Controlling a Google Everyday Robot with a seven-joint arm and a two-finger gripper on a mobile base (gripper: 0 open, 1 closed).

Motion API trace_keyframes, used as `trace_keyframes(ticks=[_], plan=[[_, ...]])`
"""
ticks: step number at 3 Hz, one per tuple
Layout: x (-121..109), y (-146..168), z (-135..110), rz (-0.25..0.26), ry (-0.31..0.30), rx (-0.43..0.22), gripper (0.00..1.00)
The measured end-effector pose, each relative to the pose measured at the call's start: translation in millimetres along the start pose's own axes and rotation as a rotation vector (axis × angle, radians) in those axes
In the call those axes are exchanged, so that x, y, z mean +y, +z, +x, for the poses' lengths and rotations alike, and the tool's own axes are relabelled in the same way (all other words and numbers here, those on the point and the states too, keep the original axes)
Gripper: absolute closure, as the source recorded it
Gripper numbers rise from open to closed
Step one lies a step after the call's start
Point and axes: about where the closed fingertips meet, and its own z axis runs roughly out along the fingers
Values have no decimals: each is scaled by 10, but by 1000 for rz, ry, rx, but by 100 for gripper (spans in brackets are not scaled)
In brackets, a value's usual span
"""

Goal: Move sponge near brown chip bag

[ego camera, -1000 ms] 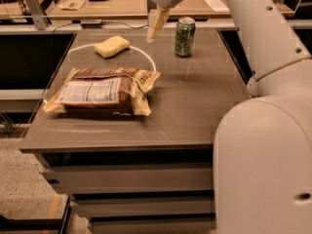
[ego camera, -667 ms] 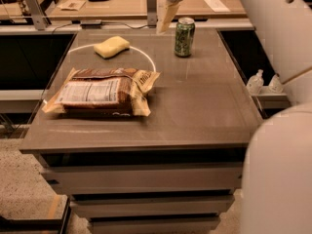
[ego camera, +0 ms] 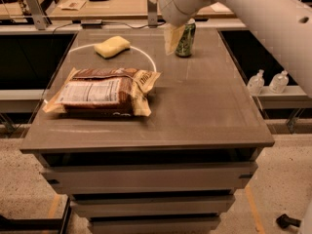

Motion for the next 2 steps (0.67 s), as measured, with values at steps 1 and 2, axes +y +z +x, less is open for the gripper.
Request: trace_keyframes(ticks=[1,2], plan=[[266,208,-255,-41,-16,-32,0],[186,386,-419,5,62,-80,0]])
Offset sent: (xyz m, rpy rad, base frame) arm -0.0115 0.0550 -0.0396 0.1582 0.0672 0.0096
